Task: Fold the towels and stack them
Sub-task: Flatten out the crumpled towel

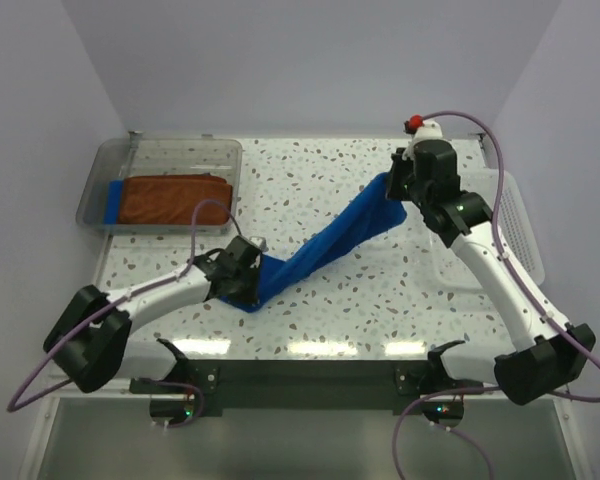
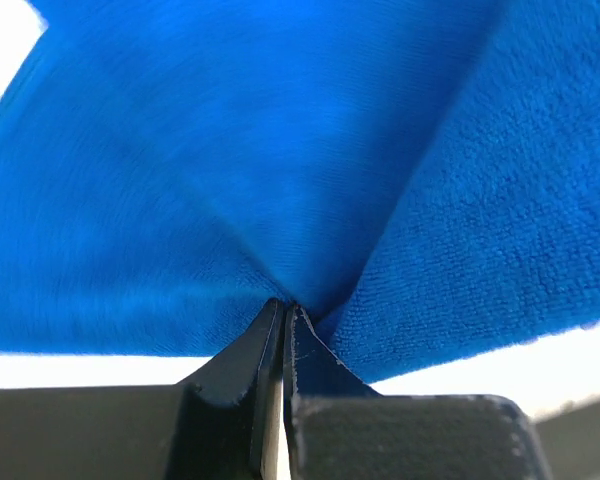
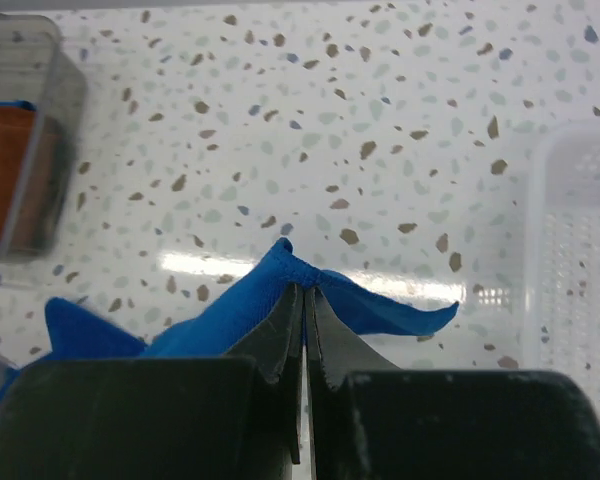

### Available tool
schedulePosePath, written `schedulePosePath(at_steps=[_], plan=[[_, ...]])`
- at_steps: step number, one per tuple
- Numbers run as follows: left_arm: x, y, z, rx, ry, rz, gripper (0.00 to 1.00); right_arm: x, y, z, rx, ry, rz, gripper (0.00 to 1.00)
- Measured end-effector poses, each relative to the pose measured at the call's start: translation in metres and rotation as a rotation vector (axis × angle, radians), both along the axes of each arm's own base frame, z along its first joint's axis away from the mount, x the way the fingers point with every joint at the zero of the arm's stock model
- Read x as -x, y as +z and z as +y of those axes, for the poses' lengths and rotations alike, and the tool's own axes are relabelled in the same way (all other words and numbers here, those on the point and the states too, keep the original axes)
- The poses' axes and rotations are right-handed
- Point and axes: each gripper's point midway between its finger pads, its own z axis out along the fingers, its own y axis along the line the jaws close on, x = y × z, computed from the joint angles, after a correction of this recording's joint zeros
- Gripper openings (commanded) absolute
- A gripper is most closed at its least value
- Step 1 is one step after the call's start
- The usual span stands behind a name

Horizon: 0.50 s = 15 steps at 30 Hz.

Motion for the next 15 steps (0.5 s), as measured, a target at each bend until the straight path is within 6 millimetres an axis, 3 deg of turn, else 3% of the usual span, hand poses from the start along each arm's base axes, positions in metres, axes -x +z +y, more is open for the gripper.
schedulePosePath(at_steps=[3, 6, 7, 8, 11, 13, 15], plan=[[0.038, 0.014, -0.018, 0.097, -0.062, 0.033, 0.01, -0.008, 0.024, 0.02, -0.049, 0.079, -0.043, 0.0], [0.058, 0.034, -0.027, 0.186, -0.073, 0.041, 0.15, -0.024, 0.02, 0.039, -0.076, 0.13, -0.036, 0.05], [0.06, 0.041, -0.027, 0.21, -0.068, 0.037, 0.25, -0.029, 0.011, 0.045, -0.078, 0.145, -0.014, 0.11], [0.062, 0.047, -0.029, 0.233, -0.063, 0.031, 0.3, -0.034, -0.001, 0.051, -0.073, 0.155, 0.015, 0.31], [0.065, 0.061, -0.031, 0.262, -0.054, 0.036, 0.46, -0.045, -0.045, 0.073, -0.032, 0.206, 0.118, 0.55], [0.062, 0.071, -0.035, 0.274, -0.056, 0.032, 0.63, -0.041, -0.071, 0.086, 0.009, 0.245, 0.179, 0.57], [0.054, 0.084, -0.04, 0.282, -0.06, 0.013, 0.7, -0.033, -0.09, 0.092, 0.046, 0.268, 0.225, 0.57]])
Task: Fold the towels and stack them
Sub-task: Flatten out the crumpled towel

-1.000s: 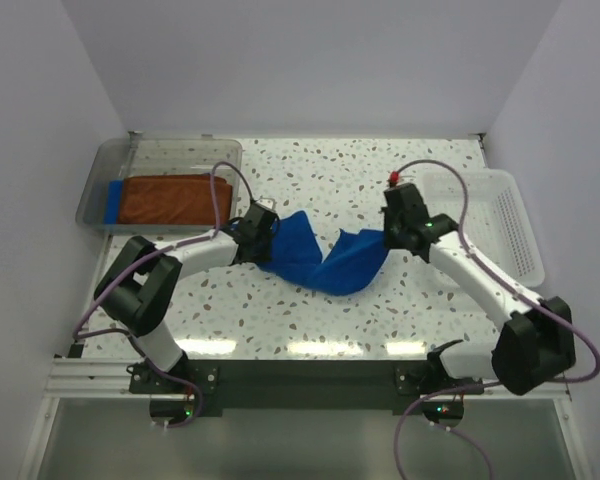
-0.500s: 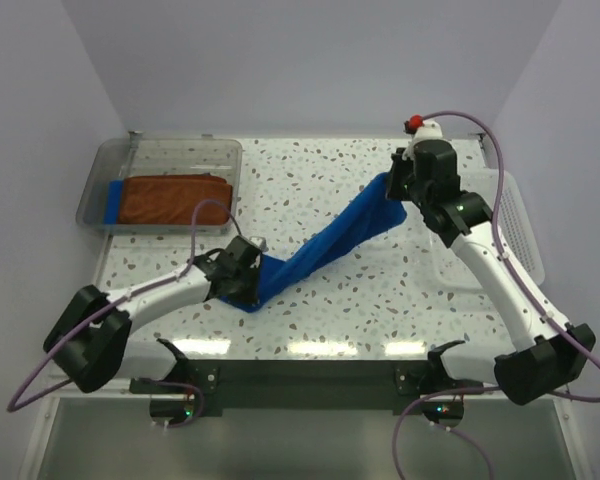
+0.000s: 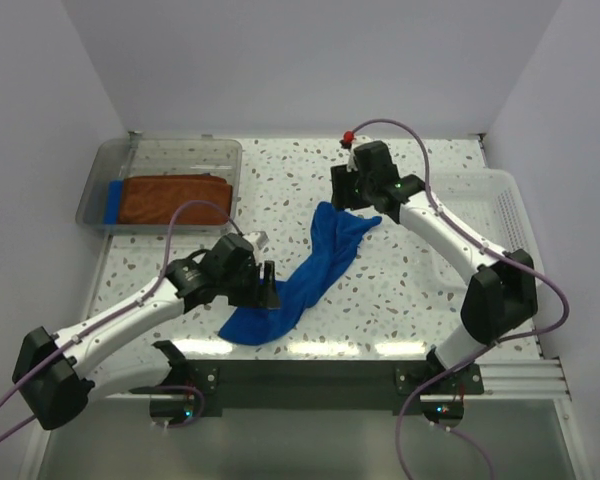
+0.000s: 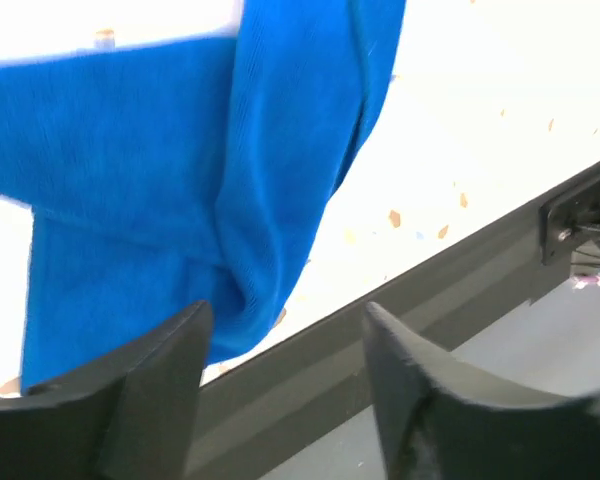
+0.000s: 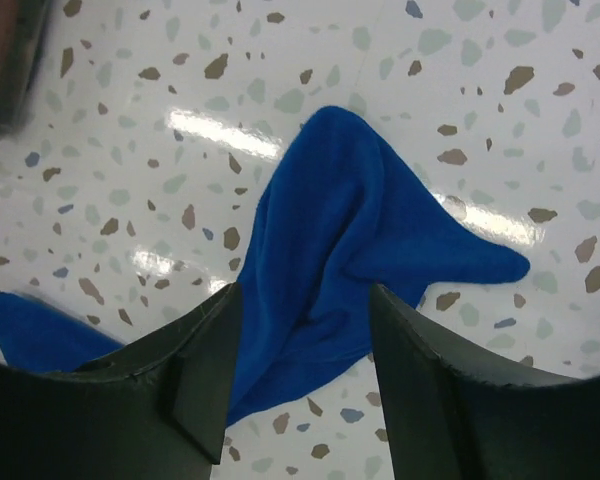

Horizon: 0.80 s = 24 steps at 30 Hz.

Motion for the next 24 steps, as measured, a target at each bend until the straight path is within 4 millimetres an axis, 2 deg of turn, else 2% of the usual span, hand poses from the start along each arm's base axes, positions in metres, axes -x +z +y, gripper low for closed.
schedulePosePath(at_steps=[2, 4, 6, 9, 12, 15, 21, 24], plan=[[-0.015, 0.012, -0.006, -0.001, 0.007, -0.024, 0.76, 0.008, -0.01, -0.008, 0.032, -0.012, 0.018, 0.55], [-0.035, 0.019, -0.011, -0.009, 0.023, -0.05, 0.76, 0.009, -0.016, -0.03, 0.057, -0.064, 0.027, 0.54], [-0.056, 0.018, -0.016, -0.036, 0.03, -0.061, 0.77, 0.006, -0.024, -0.057, 0.083, -0.133, 0.045, 0.52], [-0.087, 0.003, -0.032, -0.079, 0.014, -0.054, 0.79, 0.005, -0.038, -0.084, 0.108, -0.203, 0.078, 0.53], [-0.113, -0.019, -0.056, -0.097, -0.021, -0.039, 0.81, 0.01, -0.055, -0.09, 0.11, -0.227, 0.119, 0.54], [-0.131, -0.038, -0.068, -0.117, -0.036, -0.028, 0.81, 0.009, -0.075, -0.092, 0.089, -0.257, 0.161, 0.54], [-0.182, -0.05, -0.091, -0.1, -0.001, -0.068, 0.79, -0.001, -0.113, -0.109, 0.042, -0.368, 0.237, 0.56], [-0.205, -0.056, -0.102, -0.09, 0.014, -0.088, 0.76, -0.006, -0.126, -0.111, 0.024, -0.408, 0.26, 0.56]])
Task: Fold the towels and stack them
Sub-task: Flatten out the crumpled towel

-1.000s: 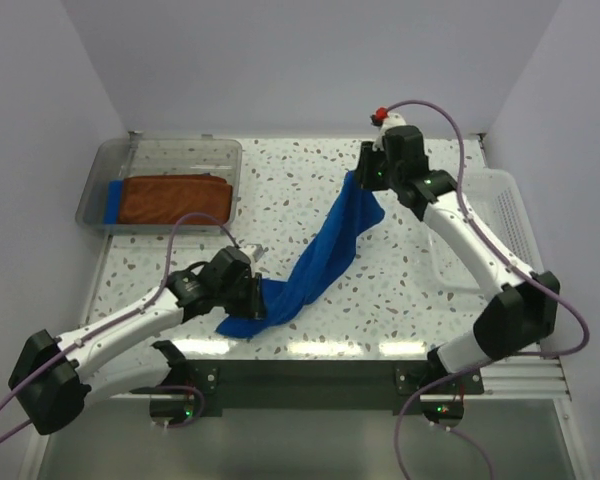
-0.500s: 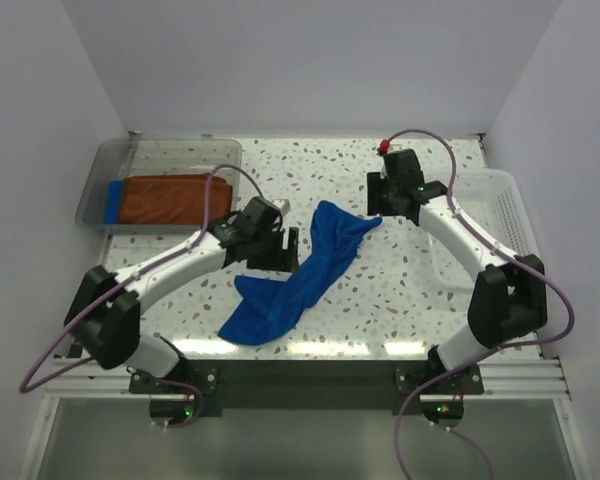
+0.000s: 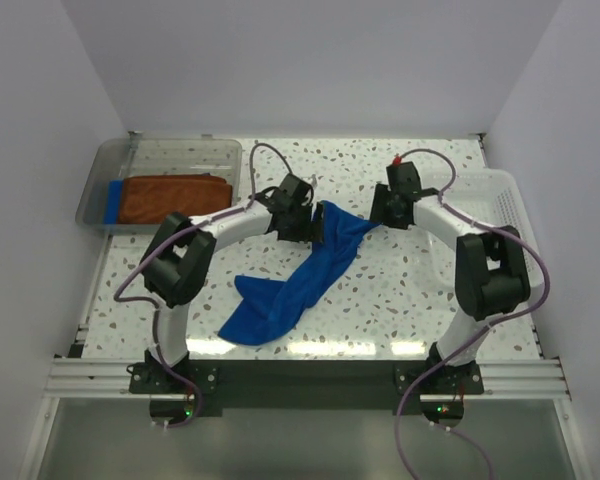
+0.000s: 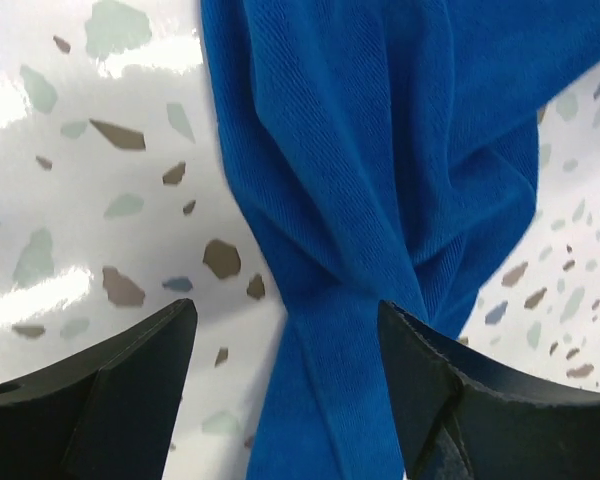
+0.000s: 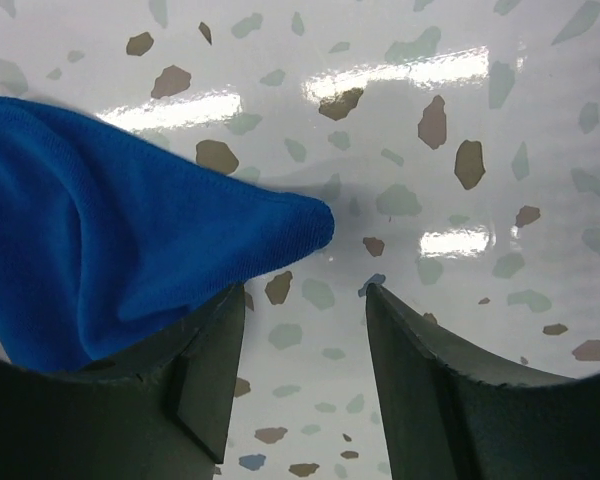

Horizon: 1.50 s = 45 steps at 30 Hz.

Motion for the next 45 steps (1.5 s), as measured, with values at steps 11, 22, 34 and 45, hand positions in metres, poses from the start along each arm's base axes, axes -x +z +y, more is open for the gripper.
schedulePosePath(at_steps=[11, 22, 34, 45], plan=[[-0.026, -0.023, -0.014, 0.007, 0.014, -0.022, 0.35, -0.015, -0.039, 0.009, -0.096, -0.063, 0.022, 0.41], [-0.023, -0.024, 0.05, -0.12, 0.114, -0.037, 0.0, -0.013, -0.025, 0.004, -0.041, -0.003, 0.021, 0.0], [0.028, 0.009, 0.103, -0.188, 0.153, -0.054, 0.16, -0.009, 0.054, 0.016, -0.057, 0.094, -0.095, 0.02], [0.139, -0.004, 0.069, -0.172, -0.052, 0.042, 0.53, 0.054, 0.004, -0.004, 0.03, 0.137, 0.131, 0.34]])
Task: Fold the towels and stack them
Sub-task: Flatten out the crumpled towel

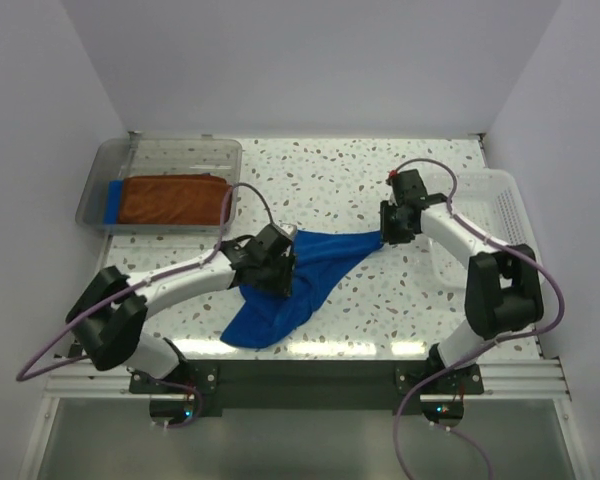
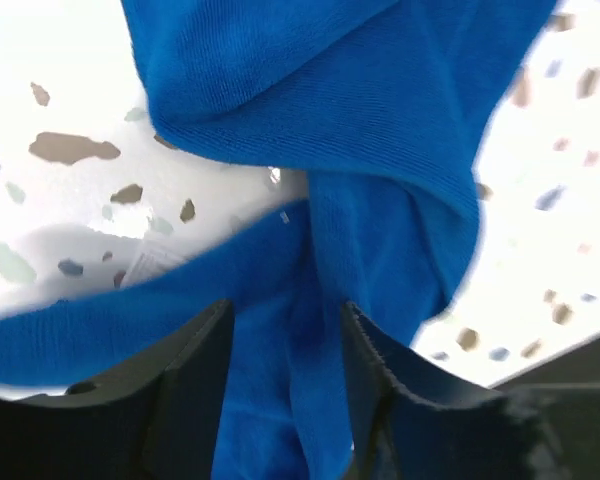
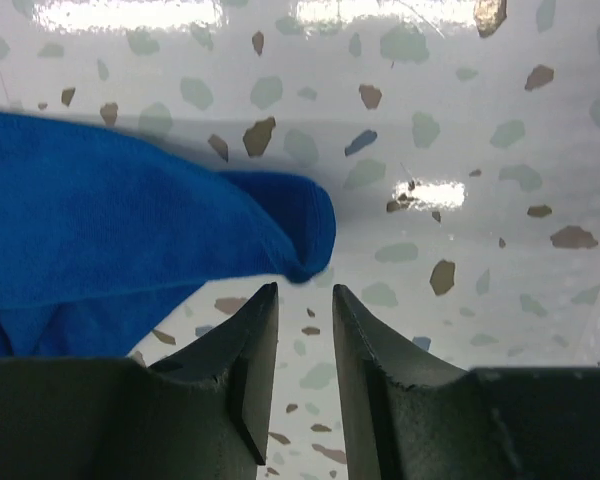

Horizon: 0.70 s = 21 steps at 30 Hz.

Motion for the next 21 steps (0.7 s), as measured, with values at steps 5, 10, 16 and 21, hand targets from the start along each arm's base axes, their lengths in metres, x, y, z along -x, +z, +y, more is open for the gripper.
schedulePosePath(at_steps=[5, 10, 16, 21], plan=[[-0.012, 0.05, 0.004, 0.118, 0.038, -0.106, 0.73, 0.013, 0.017, -0.003, -0.005, 0.016, -0.038, 0.45], [-0.083, 0.068, 0.023, 0.086, 0.14, -0.183, 0.73, 0.003, 0.023, -0.007, 0.023, 0.017, -0.076, 0.48], [-0.133, 0.036, 0.007, -0.02, 0.082, -0.176, 0.69, -0.018, 0.016, -0.009, 0.058, 0.038, -0.072, 0.48], [-0.15, -0.004, 0.002, -0.094, 0.043, -0.124, 0.67, -0.034, 0.008, -0.007, 0.053, 0.045, -0.07, 0.47]])
